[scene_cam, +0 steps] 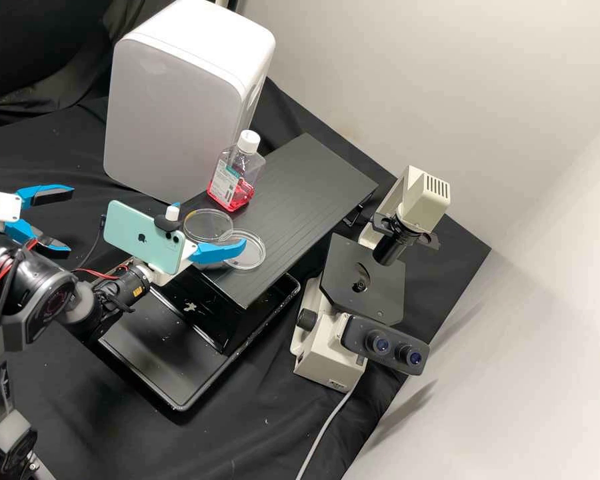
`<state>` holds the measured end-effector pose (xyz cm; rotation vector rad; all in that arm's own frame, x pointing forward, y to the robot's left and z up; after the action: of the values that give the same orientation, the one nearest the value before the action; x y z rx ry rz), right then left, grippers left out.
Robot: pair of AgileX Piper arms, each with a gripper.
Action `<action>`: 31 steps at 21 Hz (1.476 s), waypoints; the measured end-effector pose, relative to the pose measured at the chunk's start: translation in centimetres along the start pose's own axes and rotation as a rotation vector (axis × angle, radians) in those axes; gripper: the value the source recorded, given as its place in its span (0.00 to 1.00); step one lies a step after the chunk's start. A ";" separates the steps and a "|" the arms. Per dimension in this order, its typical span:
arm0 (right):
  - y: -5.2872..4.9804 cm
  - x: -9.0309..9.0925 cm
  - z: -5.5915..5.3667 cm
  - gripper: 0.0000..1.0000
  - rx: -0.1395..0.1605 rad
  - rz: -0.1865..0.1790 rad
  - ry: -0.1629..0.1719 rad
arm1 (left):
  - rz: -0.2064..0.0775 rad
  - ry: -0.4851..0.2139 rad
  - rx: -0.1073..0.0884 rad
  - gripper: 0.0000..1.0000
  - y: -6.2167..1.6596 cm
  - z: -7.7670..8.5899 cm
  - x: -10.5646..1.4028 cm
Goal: Place the lid on the petri dish
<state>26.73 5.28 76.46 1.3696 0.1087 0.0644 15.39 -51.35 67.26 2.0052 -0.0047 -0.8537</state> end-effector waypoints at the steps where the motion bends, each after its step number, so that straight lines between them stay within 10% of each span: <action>1: -0.1 0.1 0.0 1.00 -0.001 0.001 0.000 | 0.000 0.000 0.000 1.00 0.00 0.0 0.0; 5: -0.1 0.2 0.0 1.00 -0.001 0.003 0.001 | 0.000 0.000 0.000 1.00 0.00 0.0 0.0; 6: -0.1 0.2 0.0 0.00 -0.001 0.003 0.001 | 0.000 0.000 0.000 1.00 0.00 0.0 0.0; 31: 0.1 0.3 0.1 0.00 0.000 0.012 -0.001 | -0.012 0.004 0.002 1.00 -0.25 -0.1 0.1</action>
<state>27.06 5.25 76.57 1.3703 0.1002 0.0740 15.41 -51.18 67.05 2.0106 0.0086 -0.8573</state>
